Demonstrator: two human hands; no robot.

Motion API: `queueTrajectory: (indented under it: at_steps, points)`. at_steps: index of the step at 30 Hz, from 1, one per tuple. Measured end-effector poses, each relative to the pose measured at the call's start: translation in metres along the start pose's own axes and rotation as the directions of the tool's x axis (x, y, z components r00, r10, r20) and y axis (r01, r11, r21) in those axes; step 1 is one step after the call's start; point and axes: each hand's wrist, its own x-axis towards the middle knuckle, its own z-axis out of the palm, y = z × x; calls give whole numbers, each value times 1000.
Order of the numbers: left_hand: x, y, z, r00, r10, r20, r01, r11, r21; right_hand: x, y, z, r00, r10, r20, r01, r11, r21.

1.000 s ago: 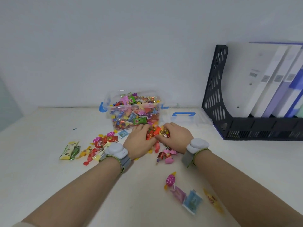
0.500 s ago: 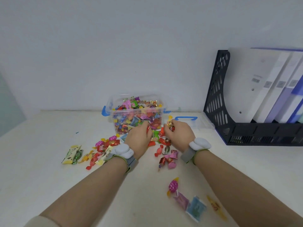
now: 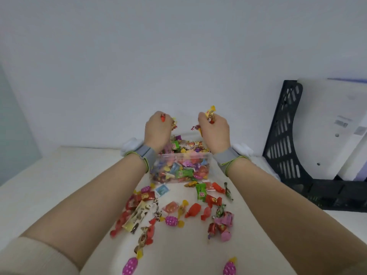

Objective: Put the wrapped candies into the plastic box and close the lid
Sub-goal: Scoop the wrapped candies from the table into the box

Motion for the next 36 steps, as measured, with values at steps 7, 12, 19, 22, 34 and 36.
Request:
queueTrajectory:
  at_steps: [7, 12, 19, 22, 34, 36]
  points:
    - [31, -17, 5, 977, -174, 122, 158, 979, 131, 24, 33, 45, 962, 86, 258, 26, 916, -399]
    - [27, -25, 12, 965, -34, 259, -159, 710, 686, 30, 36, 50, 853, 76, 516, 270, 782, -562]
    - [31, -50, 4, 832, -22, 554, -465, 515, 720, 23, 35, 62, 568, 224, 792, 378, 783, -493]
    - [33, -51, 5, 828, 52, 558, -489, 553, 675, 20, 32, 63, 534, 295, 792, 302, 809, -504]
    - [23, -36, -2, 829, -6, 560, -420, 655, 628, 23, 28, 44, 697, 91, 711, 359, 814, -456]
    - [16, -32, -2, 847, 48, 530, -419, 674, 608, 20, 24, 31, 744, -10, 668, 368, 840, -398]
